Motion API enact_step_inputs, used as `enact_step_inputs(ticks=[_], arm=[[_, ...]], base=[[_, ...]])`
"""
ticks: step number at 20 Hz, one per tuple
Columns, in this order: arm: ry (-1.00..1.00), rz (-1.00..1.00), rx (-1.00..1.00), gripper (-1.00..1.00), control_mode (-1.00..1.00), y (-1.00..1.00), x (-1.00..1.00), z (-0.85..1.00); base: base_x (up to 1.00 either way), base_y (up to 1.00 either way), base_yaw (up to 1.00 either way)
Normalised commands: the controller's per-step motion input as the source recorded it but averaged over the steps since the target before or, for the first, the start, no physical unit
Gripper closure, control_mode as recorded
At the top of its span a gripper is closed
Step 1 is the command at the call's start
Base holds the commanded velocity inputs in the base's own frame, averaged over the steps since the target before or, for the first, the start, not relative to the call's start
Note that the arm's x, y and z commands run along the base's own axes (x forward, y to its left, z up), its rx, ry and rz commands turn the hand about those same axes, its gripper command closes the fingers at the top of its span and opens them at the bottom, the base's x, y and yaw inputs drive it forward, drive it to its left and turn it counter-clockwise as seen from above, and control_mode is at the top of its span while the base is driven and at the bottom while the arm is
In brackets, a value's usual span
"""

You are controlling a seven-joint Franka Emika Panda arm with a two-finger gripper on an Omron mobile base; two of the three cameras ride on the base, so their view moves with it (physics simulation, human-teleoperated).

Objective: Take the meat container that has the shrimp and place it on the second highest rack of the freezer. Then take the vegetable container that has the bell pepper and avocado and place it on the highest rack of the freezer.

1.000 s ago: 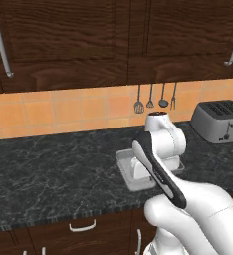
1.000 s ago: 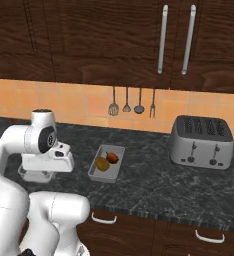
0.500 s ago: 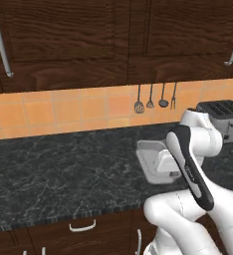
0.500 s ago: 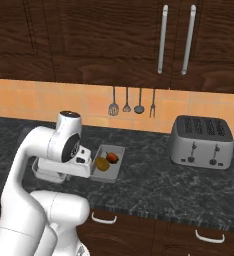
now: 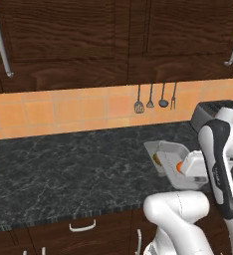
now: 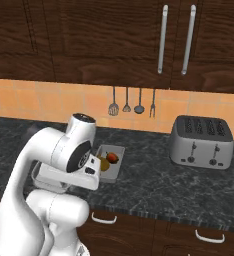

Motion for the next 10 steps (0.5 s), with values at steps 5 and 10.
enact_step_inputs(ticks=[5,10], arm=[[-0.04,0.00,-0.03,1.00,-1.00,0.00,-0.36,0.02],[0.00,0.00,-0.04,1.00,-1.00,0.08,-0.01,0.00]], base=[[0.00,0.00,0.00],[0.00,0.00,0.00]])
